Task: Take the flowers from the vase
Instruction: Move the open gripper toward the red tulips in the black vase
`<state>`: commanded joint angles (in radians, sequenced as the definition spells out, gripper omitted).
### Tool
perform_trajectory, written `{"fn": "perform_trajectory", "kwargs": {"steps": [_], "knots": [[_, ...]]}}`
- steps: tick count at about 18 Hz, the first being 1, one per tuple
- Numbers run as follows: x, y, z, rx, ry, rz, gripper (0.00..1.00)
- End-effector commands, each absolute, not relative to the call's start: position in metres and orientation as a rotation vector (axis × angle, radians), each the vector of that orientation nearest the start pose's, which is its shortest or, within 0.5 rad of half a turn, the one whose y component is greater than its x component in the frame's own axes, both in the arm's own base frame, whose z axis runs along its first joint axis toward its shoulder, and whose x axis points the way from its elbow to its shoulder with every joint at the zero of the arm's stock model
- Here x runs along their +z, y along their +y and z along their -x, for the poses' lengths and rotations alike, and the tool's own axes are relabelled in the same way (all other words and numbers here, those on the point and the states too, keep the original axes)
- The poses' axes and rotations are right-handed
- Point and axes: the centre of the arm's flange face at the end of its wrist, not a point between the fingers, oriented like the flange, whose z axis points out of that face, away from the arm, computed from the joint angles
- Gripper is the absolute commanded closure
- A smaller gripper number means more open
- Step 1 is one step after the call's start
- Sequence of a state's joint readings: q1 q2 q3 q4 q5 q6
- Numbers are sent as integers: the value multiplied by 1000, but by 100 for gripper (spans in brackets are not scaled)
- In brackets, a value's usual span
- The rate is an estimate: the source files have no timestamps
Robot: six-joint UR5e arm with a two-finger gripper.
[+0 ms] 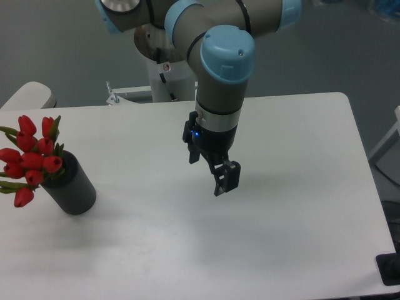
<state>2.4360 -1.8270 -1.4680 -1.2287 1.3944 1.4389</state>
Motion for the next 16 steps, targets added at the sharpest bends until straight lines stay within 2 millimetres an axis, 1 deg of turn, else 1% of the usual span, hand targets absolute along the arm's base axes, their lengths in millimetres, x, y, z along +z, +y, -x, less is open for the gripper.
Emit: {"fn": "perform_trajectory", "kwargs": {"steps": [4, 5, 8, 10, 11, 12, 14, 16], "knots": [[434, 511, 366, 137, 843, 2769, 0], [430, 511, 364, 125, 844, 2767, 0], [429, 514, 358, 118, 855, 2763, 0], [422, 513, 353, 83, 852, 2754, 0], [421, 514, 350, 50, 820, 2726, 0], [421, 517, 346, 2, 759, 2696, 0], [424, 517, 341, -86, 625, 2621, 0], [419, 518, 335, -197, 518, 2521, 0]]}}
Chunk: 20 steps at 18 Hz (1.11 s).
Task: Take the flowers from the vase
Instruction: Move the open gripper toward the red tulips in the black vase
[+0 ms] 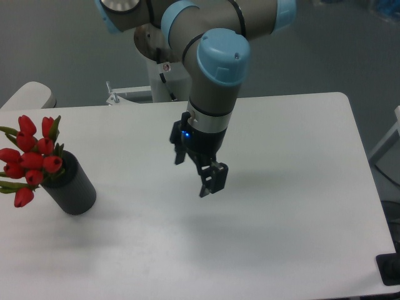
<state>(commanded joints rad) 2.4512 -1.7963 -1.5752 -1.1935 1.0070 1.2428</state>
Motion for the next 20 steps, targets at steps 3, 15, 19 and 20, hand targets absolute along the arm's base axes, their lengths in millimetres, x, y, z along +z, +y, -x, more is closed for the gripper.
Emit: {"fn": "perform_trajectory", "kwargs": {"steps": [3, 15, 19, 20], "knots": [[409, 512, 310, -329, 383, 2428, 0], [372, 473, 232, -476, 353, 2247, 0], [353, 480, 200, -536, 458, 2135, 0], [352, 484, 190, -536, 488, 2127, 0]]}}
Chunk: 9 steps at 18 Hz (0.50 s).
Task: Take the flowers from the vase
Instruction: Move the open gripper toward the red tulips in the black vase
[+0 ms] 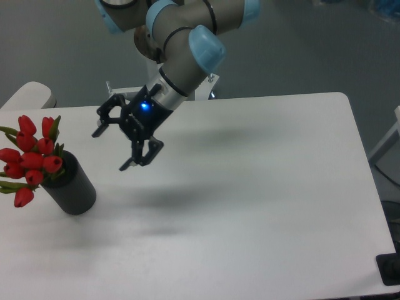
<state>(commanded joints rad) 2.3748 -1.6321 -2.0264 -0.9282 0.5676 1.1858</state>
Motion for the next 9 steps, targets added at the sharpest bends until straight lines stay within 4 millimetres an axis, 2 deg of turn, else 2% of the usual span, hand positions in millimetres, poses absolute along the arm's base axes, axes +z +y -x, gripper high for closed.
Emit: {"fn": "perform_trajectory", "kwargs": {"steps": [2, 4, 9], "knots": [[345, 493, 177, -542, 528, 2117, 0], [346, 497, 173, -541, 536, 2105, 0], [330, 516, 165, -538, 584, 2086, 0]]}}
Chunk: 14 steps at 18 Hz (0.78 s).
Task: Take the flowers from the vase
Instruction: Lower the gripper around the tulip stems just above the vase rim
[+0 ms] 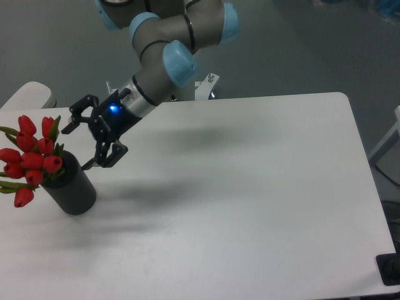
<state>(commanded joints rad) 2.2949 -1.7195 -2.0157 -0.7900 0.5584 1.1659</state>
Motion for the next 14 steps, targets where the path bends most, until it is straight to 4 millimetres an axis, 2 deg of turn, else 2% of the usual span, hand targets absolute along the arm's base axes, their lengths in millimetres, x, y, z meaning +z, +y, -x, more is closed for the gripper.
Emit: {"fn": "perform_trajectory", "kwargs": {"steps": [2, 5, 14], "knots": [[331, 523, 161, -546, 600, 2083, 0], [323, 538, 143, -589, 633, 2084, 0], [321, 539, 129, -623, 630, 2091, 0]]}}
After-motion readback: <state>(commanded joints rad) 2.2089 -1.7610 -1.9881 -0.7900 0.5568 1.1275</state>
